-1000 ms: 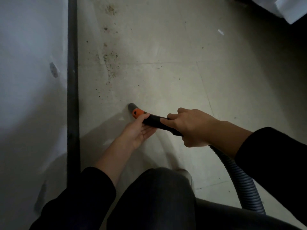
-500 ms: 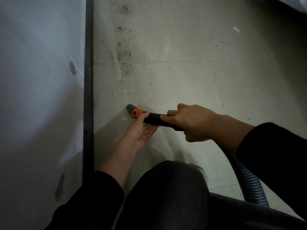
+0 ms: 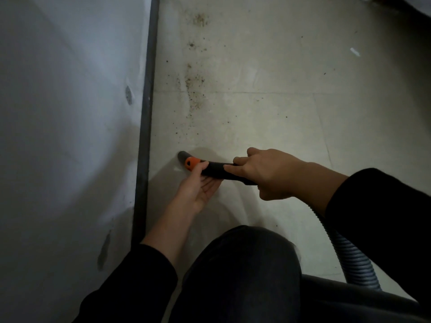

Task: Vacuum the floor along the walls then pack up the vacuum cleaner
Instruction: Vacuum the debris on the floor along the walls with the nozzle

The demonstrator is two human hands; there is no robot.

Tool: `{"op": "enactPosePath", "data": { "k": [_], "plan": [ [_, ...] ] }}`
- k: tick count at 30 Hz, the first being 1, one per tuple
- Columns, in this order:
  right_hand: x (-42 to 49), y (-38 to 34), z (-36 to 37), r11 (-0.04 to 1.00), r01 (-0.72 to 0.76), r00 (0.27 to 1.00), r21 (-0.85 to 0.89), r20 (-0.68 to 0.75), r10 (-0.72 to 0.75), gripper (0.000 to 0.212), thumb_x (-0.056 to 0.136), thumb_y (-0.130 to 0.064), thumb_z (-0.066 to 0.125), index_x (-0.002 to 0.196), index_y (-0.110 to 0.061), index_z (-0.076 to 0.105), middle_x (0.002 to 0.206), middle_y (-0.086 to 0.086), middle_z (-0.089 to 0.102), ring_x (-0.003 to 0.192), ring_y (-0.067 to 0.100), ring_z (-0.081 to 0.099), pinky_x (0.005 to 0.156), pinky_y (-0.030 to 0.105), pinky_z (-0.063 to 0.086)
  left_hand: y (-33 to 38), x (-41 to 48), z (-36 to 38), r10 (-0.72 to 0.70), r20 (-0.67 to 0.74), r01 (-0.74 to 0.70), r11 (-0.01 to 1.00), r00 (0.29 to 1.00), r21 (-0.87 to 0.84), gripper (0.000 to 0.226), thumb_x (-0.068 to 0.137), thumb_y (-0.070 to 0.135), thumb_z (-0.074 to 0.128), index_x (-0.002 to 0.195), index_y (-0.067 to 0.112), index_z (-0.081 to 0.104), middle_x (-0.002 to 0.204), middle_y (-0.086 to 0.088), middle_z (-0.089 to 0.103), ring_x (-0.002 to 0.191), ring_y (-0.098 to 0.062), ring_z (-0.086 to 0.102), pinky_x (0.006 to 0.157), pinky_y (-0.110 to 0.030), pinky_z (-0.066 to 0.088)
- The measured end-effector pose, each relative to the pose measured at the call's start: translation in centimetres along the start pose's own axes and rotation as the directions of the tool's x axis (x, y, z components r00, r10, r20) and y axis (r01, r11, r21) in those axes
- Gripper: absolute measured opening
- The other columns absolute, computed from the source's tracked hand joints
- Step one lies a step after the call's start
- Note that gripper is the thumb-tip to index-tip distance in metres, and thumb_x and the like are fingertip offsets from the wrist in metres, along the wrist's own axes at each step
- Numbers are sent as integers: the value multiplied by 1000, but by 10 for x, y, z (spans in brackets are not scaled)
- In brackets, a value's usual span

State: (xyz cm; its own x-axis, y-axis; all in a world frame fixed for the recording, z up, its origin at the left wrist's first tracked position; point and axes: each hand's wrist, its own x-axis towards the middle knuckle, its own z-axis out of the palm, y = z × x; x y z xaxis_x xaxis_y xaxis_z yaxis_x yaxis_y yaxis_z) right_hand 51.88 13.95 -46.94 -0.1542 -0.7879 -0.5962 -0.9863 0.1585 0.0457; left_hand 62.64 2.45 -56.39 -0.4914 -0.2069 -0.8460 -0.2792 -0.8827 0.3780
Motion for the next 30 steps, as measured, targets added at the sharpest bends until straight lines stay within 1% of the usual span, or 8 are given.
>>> {"op": "enactPosePath", "data": {
  "k": [4,6,9,11,16,21,25,30],
  "plan": [
    [6,-2,-4,1000,30,999,-5,-18,-30,74,85,-12,55,151,-23,23,123,0,51,93,19,41,64,31,42,3,-3,-6,12,-13,-12,999,1000,-35,23,97,23,57,105,2,59,103,-16,67,91,-21,67,65,-21,56],
    [7,-3,-5,999,46,999,-12,-25,-46,74,85,-11,55,151,-23,22,123,-1,51,95,19,43,63,30,40,3,-5,-8,17,-22,-18,999,1000,-46,21,97,23,56,103,3,60,103,-17,67,92,-22,67,64,-21,57],
    [10,-5,-7,998,65,997,-27,-33,-65,74,86,-11,55,151,-24,23,124,-1,51,96,19,43,62,29,39,1,-7,-13,25,-36,-27,997,999,-75,25,97,23,56,109,1,58,107,-19,66,93,-23,67,63,-21,57],
    [13,-6,-9,997,72,997,-28,-35,-73,73,85,-11,54,151,-23,25,124,-1,51,96,19,43,62,29,40,2,-9,-16,26,-38,-29,995,999,-91,24,97,23,55,107,1,59,105,-19,67,91,-23,67,64,-21,57],
    [26,-14,-18,992,114,991,-44,-59,-117,71,86,-12,55,150,-23,27,124,0,52,96,19,43,60,28,35,8,-12,-30,46,-60,-53,990,997,-127,21,98,22,54,99,2,60,104,-19,66,93,-24,66,76,-26,54],
    [37,-22,-24,986,150,985,-68,-80,-155,70,86,-14,57,150,-23,28,121,0,53,96,18,43,58,26,32,14,-16,-41,68,-82,-80,986,994,-149,19,98,20,53,98,2,58,103,-20,65,93,-24,65,78,-30,53],
    [41,-24,-25,986,154,984,-58,-85,-158,71,86,-15,57,150,-23,27,120,-1,52,93,17,40,57,26,30,17,-16,-42,75,-98,-88,986,992,-142,18,99,20,52,96,3,58,103,-19,64,101,-27,63,88,-31,49],
    [45,-25,-25,989,146,984,-38,-98,-149,72,86,-14,58,151,-24,27,119,-1,52,90,17,39,60,27,34,20,-15,-45,78,-102,-92,986,992,-139,18,98,20,54,99,2,58,102,-19,65,101,-26,64,85,-32,51]
  ]
}}
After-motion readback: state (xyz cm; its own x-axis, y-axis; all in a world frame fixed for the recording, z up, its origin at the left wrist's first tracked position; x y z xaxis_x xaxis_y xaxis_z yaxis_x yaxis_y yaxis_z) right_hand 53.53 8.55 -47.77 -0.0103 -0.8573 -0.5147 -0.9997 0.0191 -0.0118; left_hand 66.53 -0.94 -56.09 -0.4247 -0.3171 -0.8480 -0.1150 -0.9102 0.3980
